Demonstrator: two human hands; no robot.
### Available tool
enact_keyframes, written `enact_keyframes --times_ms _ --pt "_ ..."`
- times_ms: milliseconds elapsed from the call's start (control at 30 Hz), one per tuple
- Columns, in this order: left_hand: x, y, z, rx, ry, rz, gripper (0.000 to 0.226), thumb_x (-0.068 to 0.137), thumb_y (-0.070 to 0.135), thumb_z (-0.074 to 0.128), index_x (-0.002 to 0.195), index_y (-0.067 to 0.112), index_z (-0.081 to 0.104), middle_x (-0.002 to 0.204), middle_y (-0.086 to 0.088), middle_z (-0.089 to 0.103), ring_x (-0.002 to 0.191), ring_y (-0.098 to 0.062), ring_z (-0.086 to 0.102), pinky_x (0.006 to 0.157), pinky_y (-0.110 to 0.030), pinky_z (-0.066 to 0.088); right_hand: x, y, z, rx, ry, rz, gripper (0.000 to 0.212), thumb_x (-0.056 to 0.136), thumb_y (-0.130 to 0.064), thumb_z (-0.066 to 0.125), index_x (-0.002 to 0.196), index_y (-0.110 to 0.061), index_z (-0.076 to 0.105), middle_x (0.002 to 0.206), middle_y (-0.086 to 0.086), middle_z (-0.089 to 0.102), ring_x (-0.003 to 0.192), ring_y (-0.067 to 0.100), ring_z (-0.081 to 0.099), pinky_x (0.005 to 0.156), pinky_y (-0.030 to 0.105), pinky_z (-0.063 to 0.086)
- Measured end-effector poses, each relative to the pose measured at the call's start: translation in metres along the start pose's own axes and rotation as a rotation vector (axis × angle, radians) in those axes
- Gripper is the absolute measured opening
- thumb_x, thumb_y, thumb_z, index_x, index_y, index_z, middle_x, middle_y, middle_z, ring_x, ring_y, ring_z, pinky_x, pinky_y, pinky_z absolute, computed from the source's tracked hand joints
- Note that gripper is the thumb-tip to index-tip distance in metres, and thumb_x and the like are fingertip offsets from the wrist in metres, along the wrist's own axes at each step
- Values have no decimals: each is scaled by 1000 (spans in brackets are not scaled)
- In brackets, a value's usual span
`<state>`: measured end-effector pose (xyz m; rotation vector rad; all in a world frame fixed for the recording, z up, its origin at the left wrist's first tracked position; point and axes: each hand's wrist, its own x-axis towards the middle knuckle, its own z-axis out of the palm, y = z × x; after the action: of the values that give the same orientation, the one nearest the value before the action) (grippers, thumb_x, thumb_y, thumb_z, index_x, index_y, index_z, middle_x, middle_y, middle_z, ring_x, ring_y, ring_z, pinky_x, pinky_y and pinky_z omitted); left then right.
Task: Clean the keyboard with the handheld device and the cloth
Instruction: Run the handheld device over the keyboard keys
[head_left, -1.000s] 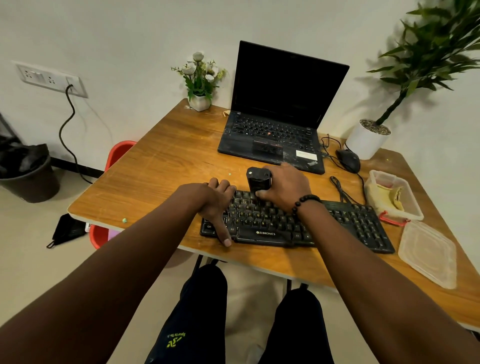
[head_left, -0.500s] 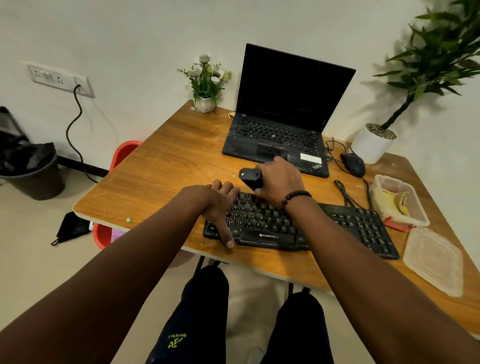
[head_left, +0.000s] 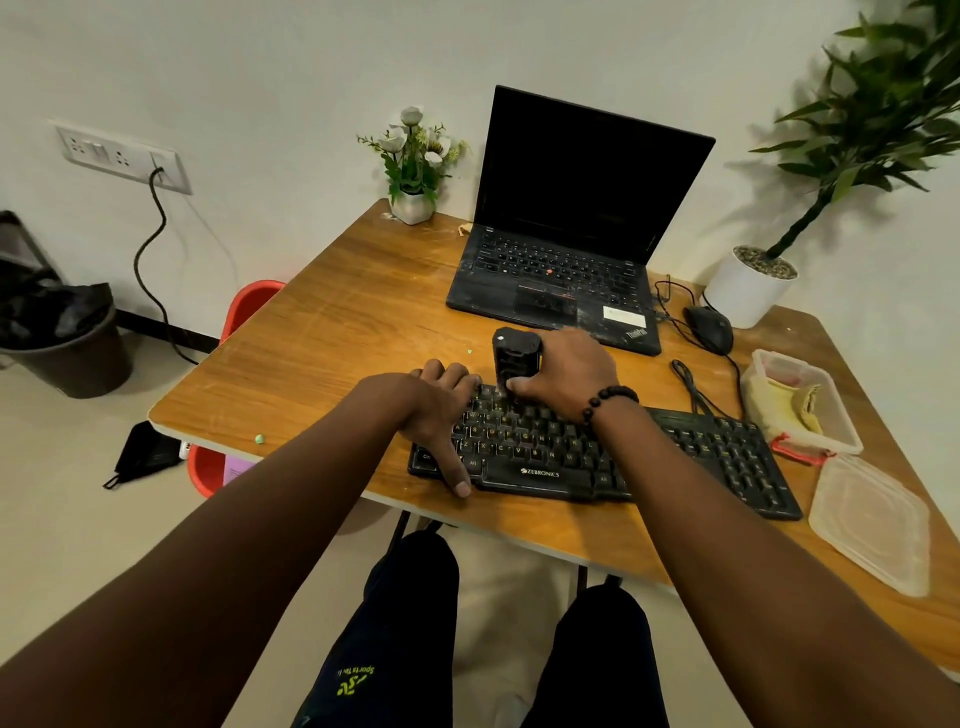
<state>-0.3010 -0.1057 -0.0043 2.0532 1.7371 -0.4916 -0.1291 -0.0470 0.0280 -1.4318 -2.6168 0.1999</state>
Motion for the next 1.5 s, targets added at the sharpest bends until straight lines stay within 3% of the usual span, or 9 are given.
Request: enact_keyframes --times_ms 67,233,400,833,933,1100,1233,1400,1500 --pt "-1 0 0 -2 7 4 149 53 77 80 159 18 -6 161 0 0 146 -33 5 119 -57 23 0 -4 -1 110 -12 -26 36 74 -44 75 101 -22 63 90 -5 64 87 15 60 69 31 51" --pt "-2 -3 4 -71 31 18 151 52 76 82 159 21 -11 163 1 -3 148 -33 2 120 -57 20 0 0 -1 -70 41 20 36 77 -42 73 106 -23 62 97 -2 65 97 19 58 71 31 49" --pt "-10 -16 13 -201 32 72 153 57 67 86 156 20 -21 163 5 -19 150 -31 -12 122 -57 14 -7 -3 1 276 -85 -51 43 73 -44 77 107 -21 64 97 -6 67 88 13 60 72 28 49" --pt "-12 -28 28 -339 150 87 156 52 67 88 154 30 -24 163 4 -1 149 -28 3 121 -57 16 -1 -5 0 10 8 -62 36 76 -41 75 106 -24 62 96 -6 66 88 15 58 66 29 47" --pt "-15 -30 34 -494 155 105 156 52 61 91 154 34 -24 163 5 -3 150 -26 0 122 -57 15 -2 -9 3 191 -28 -83 39 73 -39 77 105 -23 63 95 -5 68 86 14 61 68 31 51" --pt "-20 -43 38 -580 133 156 164 34 77 84 154 39 -21 162 14 -12 151 -26 -5 122 -56 10 -2 -12 4 8 39 -91 35 76 -40 75 106 -26 62 97 -6 66 92 16 59 66 27 43" --pt "-21 -45 41 -542 155 157 158 49 59 93 154 36 -22 162 13 -11 150 -23 -3 123 -53 10 2 -16 2 233 24 -120 39 73 -38 77 107 -26 63 96 -7 69 88 13 62 71 33 54" --pt "-23 -43 40 -598 195 140 150 58 48 94 157 30 -18 163 4 0 149 -22 4 124 -49 12 5 -12 9 54 31 -52 38 77 -37 75 112 -27 62 102 -6 68 96 17 61 68 28 47" --pt "-21 -43 40 -587 198 131 150 57 49 93 157 29 -17 163 3 1 149 -23 5 124 -48 13 8 -9 7 186 54 -51 39 75 -41 75 108 -25 62 97 -6 68 89 15 61 68 29 50"
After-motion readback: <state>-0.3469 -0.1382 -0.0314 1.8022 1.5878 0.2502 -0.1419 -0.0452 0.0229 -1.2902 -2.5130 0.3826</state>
